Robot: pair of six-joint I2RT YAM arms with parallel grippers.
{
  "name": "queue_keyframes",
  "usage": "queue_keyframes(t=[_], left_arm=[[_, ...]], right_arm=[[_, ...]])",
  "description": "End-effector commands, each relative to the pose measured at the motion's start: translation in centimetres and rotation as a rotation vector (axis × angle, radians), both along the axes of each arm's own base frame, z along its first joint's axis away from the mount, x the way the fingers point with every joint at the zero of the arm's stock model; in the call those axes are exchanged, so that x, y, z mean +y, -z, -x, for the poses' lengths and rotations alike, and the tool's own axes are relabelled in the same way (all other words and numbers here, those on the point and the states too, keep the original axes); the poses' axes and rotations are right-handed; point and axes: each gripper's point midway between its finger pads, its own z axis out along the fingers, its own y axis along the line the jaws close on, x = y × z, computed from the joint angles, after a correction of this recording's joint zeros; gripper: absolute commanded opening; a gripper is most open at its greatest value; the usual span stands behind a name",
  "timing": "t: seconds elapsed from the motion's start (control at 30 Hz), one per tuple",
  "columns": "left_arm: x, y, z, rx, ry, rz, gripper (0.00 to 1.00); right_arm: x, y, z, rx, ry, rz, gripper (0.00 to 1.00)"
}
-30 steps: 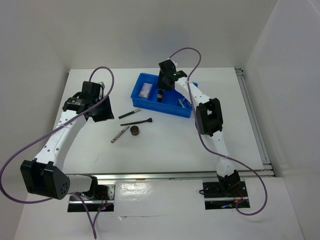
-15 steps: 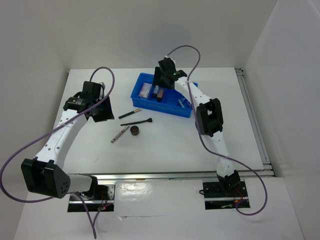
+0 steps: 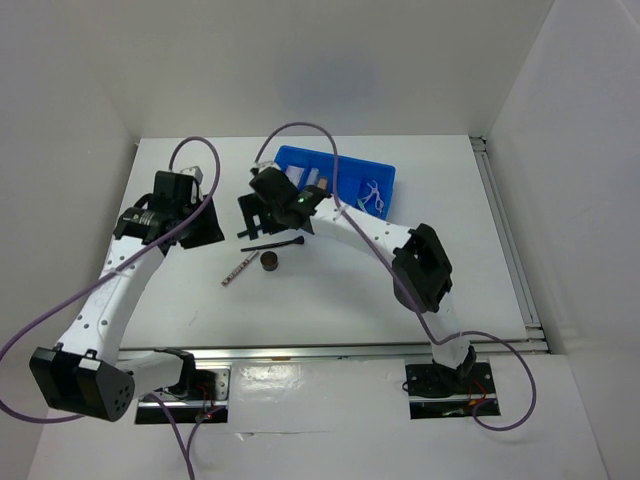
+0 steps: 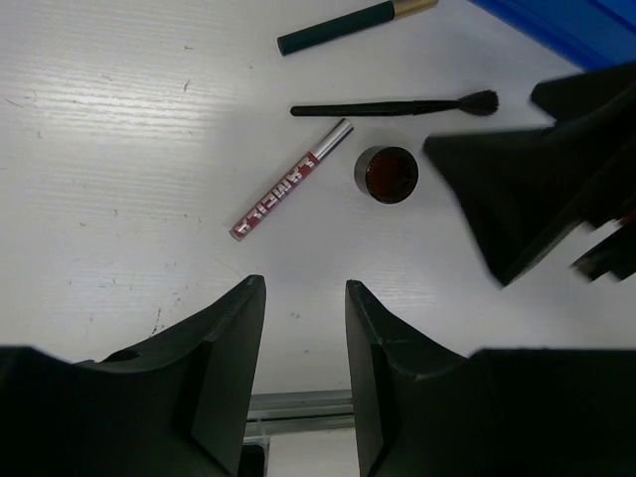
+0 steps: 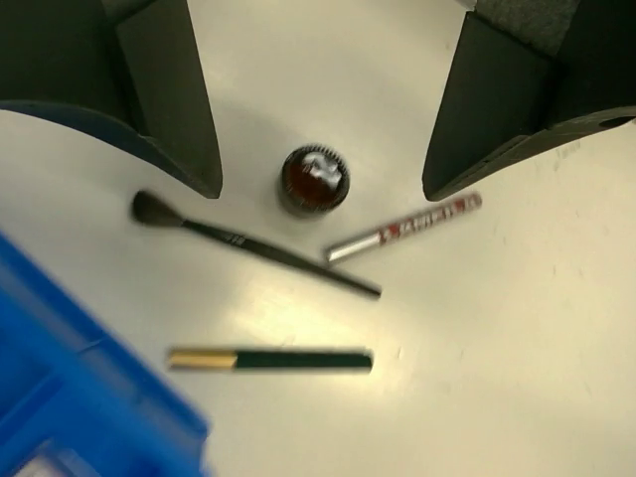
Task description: Organize the makeup
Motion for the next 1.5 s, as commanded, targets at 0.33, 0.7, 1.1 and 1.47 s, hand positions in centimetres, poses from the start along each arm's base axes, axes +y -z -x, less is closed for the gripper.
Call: queue_keyframes(t=[0.33,0.7,1.1,1.47], left_arm=[[3.0,-3.0,2.5,-0.125,-0.167,-0.042,0.51],[3.4,-3.5,2.7,-0.138,-0.189,-0.049,0.51],[3.1,-3.4,2.4,-0.135,-0.183,-0.043,0.51],[3.2,-3.5,1.7,-0.146,-0.19,-0.049,0.51]], right_arm=[[2.0,8.4,4.4,0.097,-0.043,0.227,1.0],[2.9,11.3,4.5,0.141,-0.042,0.219,0.72],[1.6,7.1,3.9,0.07,-0.002,0.224,0.46],[-5.9,-3.6,-7.0,-0.09,0.227,0.055,0.46]])
